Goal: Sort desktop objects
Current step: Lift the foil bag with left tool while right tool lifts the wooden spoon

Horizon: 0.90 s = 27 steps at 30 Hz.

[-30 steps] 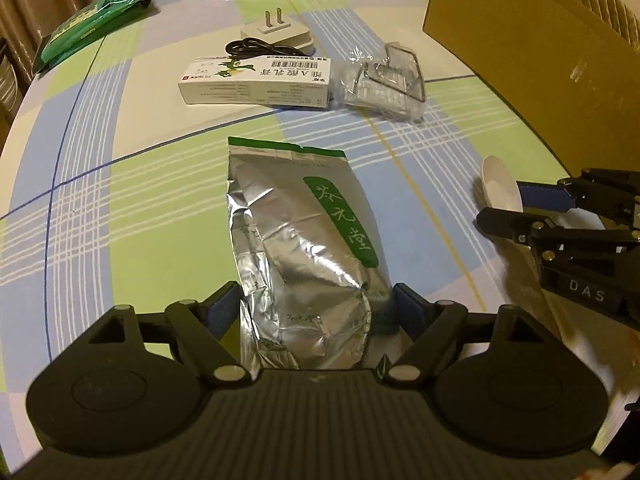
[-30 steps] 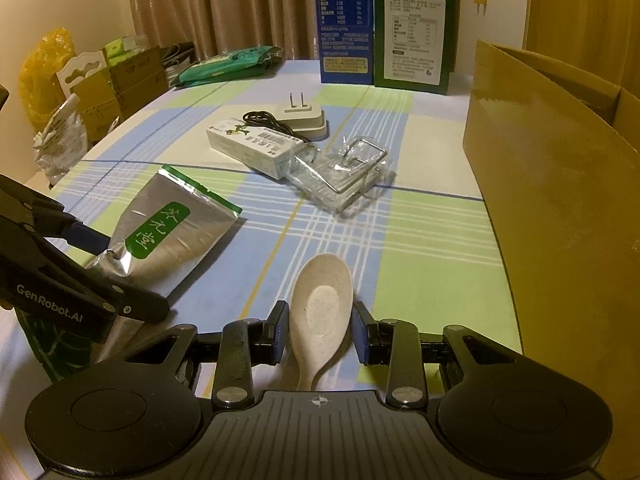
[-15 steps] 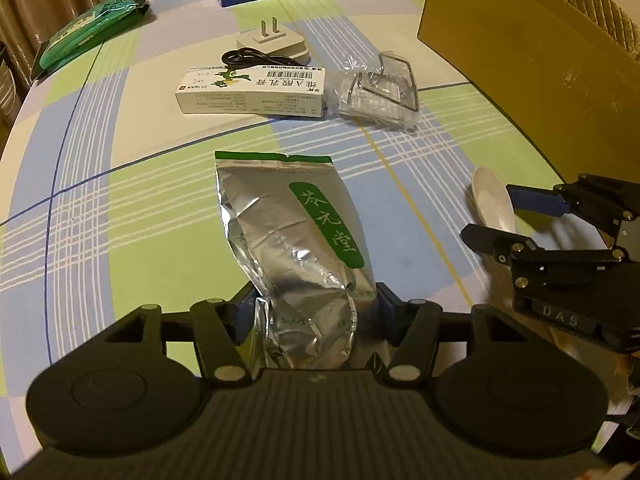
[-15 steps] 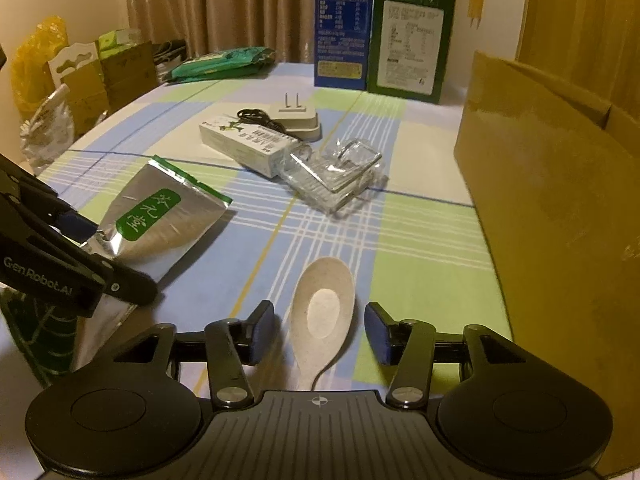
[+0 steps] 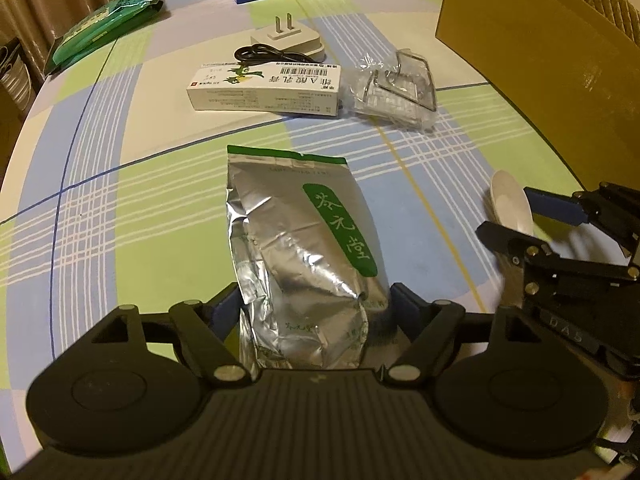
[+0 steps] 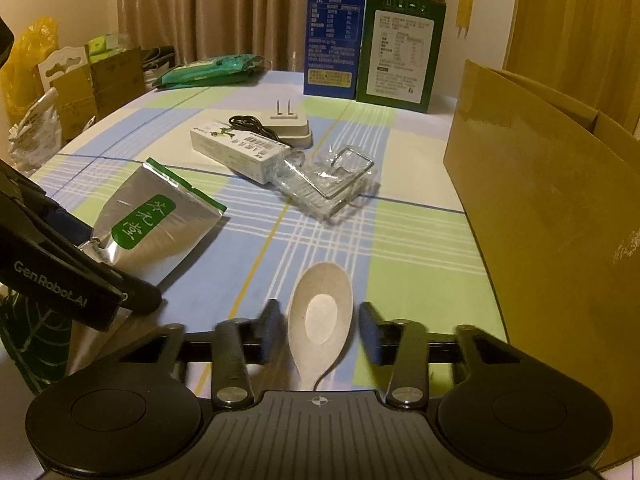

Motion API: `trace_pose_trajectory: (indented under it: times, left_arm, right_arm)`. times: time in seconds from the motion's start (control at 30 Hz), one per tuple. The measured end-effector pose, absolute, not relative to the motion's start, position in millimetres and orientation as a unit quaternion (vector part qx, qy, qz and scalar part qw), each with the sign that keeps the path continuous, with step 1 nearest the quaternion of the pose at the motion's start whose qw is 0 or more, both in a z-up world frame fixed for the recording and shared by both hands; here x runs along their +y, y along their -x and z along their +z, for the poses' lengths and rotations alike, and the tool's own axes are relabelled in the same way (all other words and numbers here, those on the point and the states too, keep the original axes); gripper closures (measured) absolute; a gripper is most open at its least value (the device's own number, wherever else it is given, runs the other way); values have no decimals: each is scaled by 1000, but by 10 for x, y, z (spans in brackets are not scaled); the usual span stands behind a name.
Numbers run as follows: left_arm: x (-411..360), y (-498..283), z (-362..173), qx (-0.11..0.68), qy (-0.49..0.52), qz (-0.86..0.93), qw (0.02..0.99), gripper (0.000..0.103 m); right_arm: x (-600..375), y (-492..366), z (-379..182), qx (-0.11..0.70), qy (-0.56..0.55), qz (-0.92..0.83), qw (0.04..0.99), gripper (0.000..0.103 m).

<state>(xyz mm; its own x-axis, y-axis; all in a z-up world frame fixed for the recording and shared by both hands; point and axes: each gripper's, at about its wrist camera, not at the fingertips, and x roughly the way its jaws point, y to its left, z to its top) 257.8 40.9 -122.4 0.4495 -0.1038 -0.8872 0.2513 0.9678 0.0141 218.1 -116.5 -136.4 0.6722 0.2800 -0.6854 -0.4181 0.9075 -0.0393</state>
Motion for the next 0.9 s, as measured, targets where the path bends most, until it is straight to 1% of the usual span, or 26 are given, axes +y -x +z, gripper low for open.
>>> trace_pose_trajectory:
  times: [0.1,0.2,0.23,0.33,0.37,0.57,0.9]
  left_arm:
    - [407,-2582,-1225,515,-71,-104,848,27]
    - [402,-2579,-1217,515,-69,-105,848,30]
    - [401,-2580,-1214,514,-69,-106,848,34]
    - [398,-2578,-1191,510,-65,-114,850,48]
    - [397,-2576,-1184,509,-63,-115,850,49]
    - [461,-2582,-1154,508,-42,-115,853,54]
    - [457,-2587,-1022,498,-42,-117,858,54]
  right_arm:
    - [-1164,-2184,-1364,356,98,194,909,73]
    - [-1155,-2181,-1361,356,100,203,907,73]
    - [-1149,-2174,-1360,356,99,206,906,73]
    - [-1132,-2169,-1359,356,96,215,904,73]
    - [-1130,-2167,-1359,356,95,216,904,73]
    - [-1145,-2193,-1316,351,83,216,907,73]
    - [-1201,-2236,-1184,340,71,211,914,73]
